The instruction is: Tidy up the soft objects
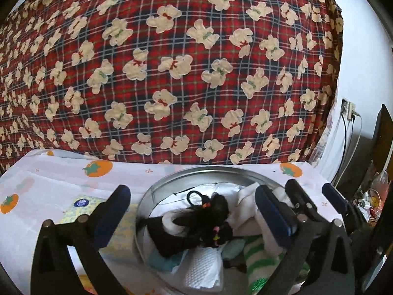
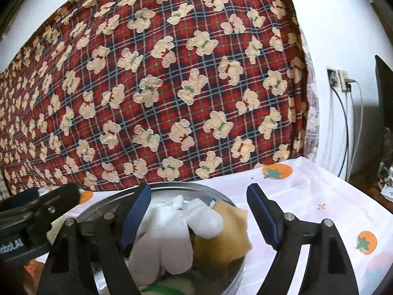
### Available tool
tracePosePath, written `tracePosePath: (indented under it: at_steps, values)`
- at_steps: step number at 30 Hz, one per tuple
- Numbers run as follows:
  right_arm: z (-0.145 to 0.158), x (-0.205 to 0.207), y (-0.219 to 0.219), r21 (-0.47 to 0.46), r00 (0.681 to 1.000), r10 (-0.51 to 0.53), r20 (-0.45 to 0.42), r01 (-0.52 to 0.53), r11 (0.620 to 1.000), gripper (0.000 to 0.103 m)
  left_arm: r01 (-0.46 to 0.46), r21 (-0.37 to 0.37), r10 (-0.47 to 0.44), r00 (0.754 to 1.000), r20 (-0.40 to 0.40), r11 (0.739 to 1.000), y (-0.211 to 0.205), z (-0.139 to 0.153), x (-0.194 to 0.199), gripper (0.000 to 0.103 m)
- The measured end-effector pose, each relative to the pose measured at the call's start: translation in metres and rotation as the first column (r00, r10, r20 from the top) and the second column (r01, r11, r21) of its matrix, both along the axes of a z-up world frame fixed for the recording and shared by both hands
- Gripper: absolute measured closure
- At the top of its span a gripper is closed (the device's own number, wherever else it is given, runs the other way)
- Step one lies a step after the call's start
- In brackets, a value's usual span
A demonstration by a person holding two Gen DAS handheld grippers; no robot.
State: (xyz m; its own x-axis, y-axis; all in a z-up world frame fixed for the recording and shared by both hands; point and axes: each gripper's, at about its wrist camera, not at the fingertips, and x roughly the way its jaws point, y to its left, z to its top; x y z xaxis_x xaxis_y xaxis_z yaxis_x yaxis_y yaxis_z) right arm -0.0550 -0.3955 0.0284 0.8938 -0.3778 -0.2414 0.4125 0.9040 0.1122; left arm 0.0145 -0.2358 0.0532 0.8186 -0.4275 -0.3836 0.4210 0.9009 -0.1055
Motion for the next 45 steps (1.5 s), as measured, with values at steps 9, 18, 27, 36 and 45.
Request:
tracePosePath:
  at_steps: [9, 18, 27, 36, 45]
  values:
    - [-0.003, -0.009, 0.001, -0.007, 0.999, -0.037, 0.01, 0.038, 0.999, 0.021, -0.02, 0.016, 0.02, 1.0, 0.025, 1.0, 0.005, -0.022, -0.009, 0.0]
    - [-0.002, -0.027, 0.007, -0.023, 0.997, -0.072, 0.036, 0.073, 0.997, 0.02, -0.026, 0.043, 0.022, 0.996, 0.086, 0.999, 0.004, -0.033, -0.018, 0.0]
    - [0.006, -0.052, 0.025, -0.079, 0.986, -0.085, 0.14, 0.097, 0.992, 0.013, -0.019, 0.062, 0.01, 0.99, 0.141, 0.998, 0.004, -0.039, -0.03, 0.0]
    - [0.01, -0.063, 0.034, -0.113, 0.976, -0.099, 0.195, 0.122, 0.986, 0.007, -0.016, 0.036, 0.01, 0.989, 0.147, 0.999, 0.01, -0.038, -0.035, 0.0]
    - [0.01, -0.068, 0.038, -0.132, 0.972, -0.098, 0.214, 0.128, 0.983, 0.007, -0.027, 0.026, 0.023, 0.989, 0.145, 0.999, 0.014, -0.038, -0.038, 0.0]
